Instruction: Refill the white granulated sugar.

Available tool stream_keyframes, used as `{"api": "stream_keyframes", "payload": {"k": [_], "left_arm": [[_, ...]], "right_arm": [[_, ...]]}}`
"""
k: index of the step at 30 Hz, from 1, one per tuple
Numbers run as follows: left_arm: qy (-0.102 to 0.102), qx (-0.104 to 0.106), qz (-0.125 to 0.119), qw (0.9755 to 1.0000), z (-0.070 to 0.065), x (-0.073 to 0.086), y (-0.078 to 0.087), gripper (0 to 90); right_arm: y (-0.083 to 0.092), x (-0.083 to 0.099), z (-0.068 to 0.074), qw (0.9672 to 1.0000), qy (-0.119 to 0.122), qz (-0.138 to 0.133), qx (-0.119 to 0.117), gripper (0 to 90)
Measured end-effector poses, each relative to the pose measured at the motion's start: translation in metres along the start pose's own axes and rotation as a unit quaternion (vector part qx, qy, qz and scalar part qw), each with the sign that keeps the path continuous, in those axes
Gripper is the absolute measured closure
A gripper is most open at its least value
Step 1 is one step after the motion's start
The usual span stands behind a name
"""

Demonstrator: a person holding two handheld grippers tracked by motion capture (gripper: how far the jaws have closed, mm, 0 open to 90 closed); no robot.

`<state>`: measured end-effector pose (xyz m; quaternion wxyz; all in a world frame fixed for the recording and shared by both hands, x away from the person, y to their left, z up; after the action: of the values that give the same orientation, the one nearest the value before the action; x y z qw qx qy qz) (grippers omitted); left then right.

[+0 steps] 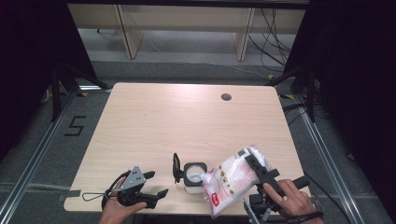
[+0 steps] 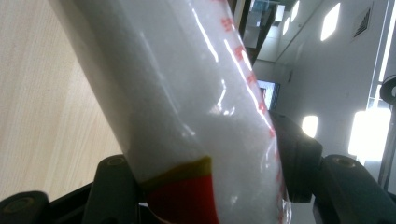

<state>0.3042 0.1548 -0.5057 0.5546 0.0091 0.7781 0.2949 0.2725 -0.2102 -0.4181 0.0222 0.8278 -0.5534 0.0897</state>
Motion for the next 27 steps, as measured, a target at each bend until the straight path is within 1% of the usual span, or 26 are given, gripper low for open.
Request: {"api": "stream_keyframes", "payload": {"k": [1,2,3,4,5,6,8,9,10,11,12,13,14,15,16,17,18,19,20,21,22,23,24,25,26,27], "left_arm": [[0.005,0.000,-0.008,1.0000,-0.0006,-0.0003,-0.0008,18.5],[0.005,0.000,-0.008,1.0000,-0.0006,-0.0003,-0.0008,18.5],[-0.006,0.001,-0.002,1.0000,0.0014,-0.0006,0.0006,18.5],[-0.007,0.000,-0.001,1.0000,0.0015,-0.0006,0.0007,18.4],[-0.006,0.000,-0.001,1.0000,0.0015,-0.0006,0.0007,18.4],[-0.008,0.001,0.000,1.0000,0.0014,-0.0006,0.0006,18.4],[0.000,0.000,-0.003,1.0000,0.0001,-0.0004,0.0000,18.5],[0.002,0.000,-0.007,1.0000,-0.0001,-0.0005,-0.0005,18.4],[-0.006,0.001,0.001,1.0000,0.0010,-0.0005,0.0007,18.4],[-0.003,0.001,-0.003,1.0000,0.0009,-0.0004,0.0002,18.5],[-0.007,0.001,-0.003,1.0000,0.0014,-0.0006,0.0003,18.5],[-0.006,0.002,-0.003,1.0000,0.0012,-0.0006,0.0003,18.5],[-0.003,0.002,-0.009,1.0000,0.0006,-0.0006,-0.0005,18.5],[-0.003,0.002,-0.008,1.0000,0.0006,-0.0006,-0.0005,18.5],[-0.006,0.002,-0.004,1.0000,0.0010,-0.0006,0.0000,18.5],[-0.008,0.002,-0.001,1.0000,0.0014,-0.0006,0.0004,18.4],[-0.002,0.001,-0.005,1.0000,0.0005,-0.0005,-0.0002,18.4],[0.000,-0.001,-0.003,1.0000,0.0002,-0.0005,0.0000,18.5],[-0.002,0.000,-0.002,1.0000,0.0006,-0.0005,0.0002,18.5],[-0.003,-0.001,0.000,1.0000,0.0007,-0.0004,0.0005,18.5],[-0.003,-0.001,0.000,1.0000,0.0007,-0.0004,0.0005,18.4],[0.000,0.000,-0.003,1.0000,0.0002,-0.0005,0.0000,18.4],[0.000,0.002,-0.008,1.0000,0.0002,-0.0006,-0.0007,18.4],[-0.006,0.002,-0.004,1.0000,0.0009,-0.0007,0.0003,18.5],[-0.006,0.003,-0.005,1.0000,0.0010,-0.0007,0.0002,18.4],[-0.003,0.003,-0.009,1.0000,0.0006,-0.0007,-0.0005,18.4]], "right_arm": [[0.0009,-0.0001,-0.0001,1.0000,0.002,0.007,-0.003,45.2],[0.0009,-0.0001,-0.0001,1.0000,0.002,0.007,-0.003,45.2],[0.0004,-0.0004,0.0003,1.0000,0.000,0.002,0.001,45.3],[0.0001,-0.0007,-0.0002,1.0000,0.002,-0.001,0.003,45.3],[-0.0001,-0.0008,0.0005,0.9999,-0.004,-0.004,0.011,45.3],[0.0000,-0.0010,0.0005,0.9999,-0.004,-0.004,0.011,45.3],[0.0007,-0.0015,-0.0002,1.0000,0.001,0.001,0.005,45.3],[0.0026,-0.0013,0.0023,0.9998,-0.014,0.015,-0.001,45.3],[0.0023,-0.0017,0.0017,0.9999,-0.011,0.013,0.000,45.3],[0.0019,-0.0023,0.0001,0.9999,-0.001,0.010,0.000,45.3],[0.0009,-0.0028,-0.0014,1.0000,0.006,0.001,0.005,45.3],[0.0010,-0.0029,-0.0015,1.0000,0.006,0.002,0.005,45.3],[0.0018,-0.0026,0.0004,1.0000,-0.004,0.008,0.002,45.3],[0.0013,-0.0033,-0.0020,0.9999,0.009,0.003,0.006,45.3],[0.0017,-0.0032,-0.0012,1.0000,0.005,0.006,0.005,45.4],[0.0018,-0.0036,-0.0005,0.9999,0.003,0.003,0.011,45.4],[0.0023,-0.0050,-0.0033,0.9998,0.017,0.006,0.007,45.4],[0.0024,-0.0057,-0.0013,0.9998,0.004,0.003,0.017,45.5],[0.0038,-0.0061,-0.0018,0.9999,0.008,0.012,0.008,45.6],[0.0027,-0.0071,-0.0023,0.9997,0.011,0.000,0.022,45.7],[0.0027,-0.0071,-0.0023,0.9997,0.011,0.000,0.022,45.7],[0.0023,-0.0080,-0.0043,0.9995,0.023,-0.003,0.022,45.8],[0.0023,-0.0080,-0.0043,0.9995,0.023,-0.003,0.022,45.8],[0.0018,-0.0076,-0.0034,0.9994,0.018,-0.005,0.028,45.9],[0.0028,-0.0075,-0.0038,0.9996,0.020,0.006,0.018,45.9],[0.0035,-0.0069,-0.0019,0.9998,0.009,0.012,0.014,46.0]]}}
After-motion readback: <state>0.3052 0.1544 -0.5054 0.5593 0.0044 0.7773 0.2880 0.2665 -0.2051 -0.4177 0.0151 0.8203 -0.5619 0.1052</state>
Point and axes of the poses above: each handheld gripper's, and its own axes: y roughly backward along the jaws, x roughly out of its underside, z roughly to its left, the point moved 2 cm from there along -y, roughly forward along the jaws, and after that the axes turned 14 degrees about x, right-handed, at the moved point
